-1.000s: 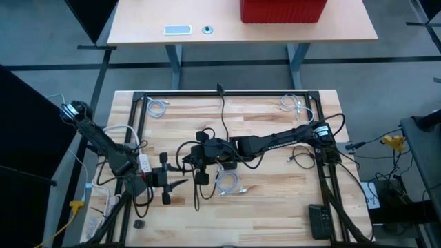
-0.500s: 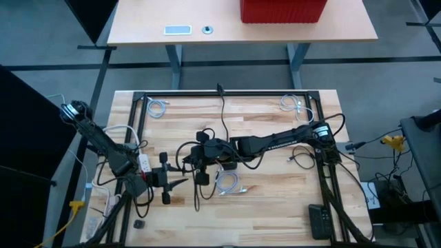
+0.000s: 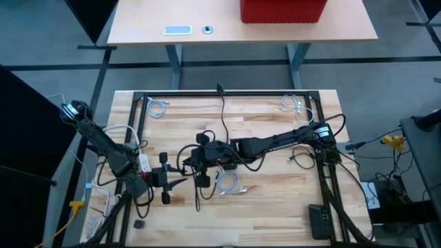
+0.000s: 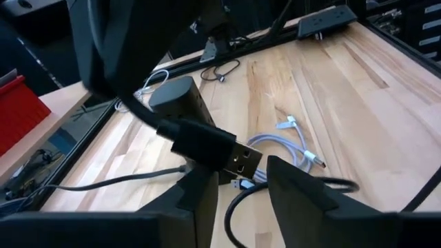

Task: Insert USB
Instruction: Insert the left black charger cable into the white outlet extension

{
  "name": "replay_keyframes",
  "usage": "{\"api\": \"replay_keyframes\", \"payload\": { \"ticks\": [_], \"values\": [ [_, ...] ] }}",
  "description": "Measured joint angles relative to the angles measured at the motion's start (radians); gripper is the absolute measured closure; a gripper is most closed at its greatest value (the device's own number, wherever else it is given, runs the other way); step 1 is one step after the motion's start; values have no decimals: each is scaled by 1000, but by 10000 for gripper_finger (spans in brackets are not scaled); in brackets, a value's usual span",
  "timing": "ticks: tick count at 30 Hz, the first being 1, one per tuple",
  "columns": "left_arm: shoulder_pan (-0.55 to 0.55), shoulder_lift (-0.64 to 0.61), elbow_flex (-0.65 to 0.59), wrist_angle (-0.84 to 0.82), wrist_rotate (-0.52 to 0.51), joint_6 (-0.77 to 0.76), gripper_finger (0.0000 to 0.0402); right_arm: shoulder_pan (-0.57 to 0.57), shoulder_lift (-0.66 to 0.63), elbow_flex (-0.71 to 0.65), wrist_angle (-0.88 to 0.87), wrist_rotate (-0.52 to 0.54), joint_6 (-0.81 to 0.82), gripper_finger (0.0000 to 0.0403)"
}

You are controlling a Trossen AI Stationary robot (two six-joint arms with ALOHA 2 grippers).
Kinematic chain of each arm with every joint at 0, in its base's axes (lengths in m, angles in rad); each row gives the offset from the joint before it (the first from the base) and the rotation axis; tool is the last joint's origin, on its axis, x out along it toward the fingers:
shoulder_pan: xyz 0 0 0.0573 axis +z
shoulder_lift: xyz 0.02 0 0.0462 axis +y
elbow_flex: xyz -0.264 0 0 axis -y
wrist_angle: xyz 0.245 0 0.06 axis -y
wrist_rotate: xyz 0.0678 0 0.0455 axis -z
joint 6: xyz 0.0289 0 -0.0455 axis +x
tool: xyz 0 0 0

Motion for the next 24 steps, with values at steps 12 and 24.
{"api": "replay_keyframes", "payload": {
  "ticks": [12,24],
  "values": [
    [-104,-122,119,-656,132,-535,297,64,30,1,74,92,-25,398],
    [-116,-119,289,-1325,257,-1044,341,47,234,-2,396,16,47,398]
  ]
}}
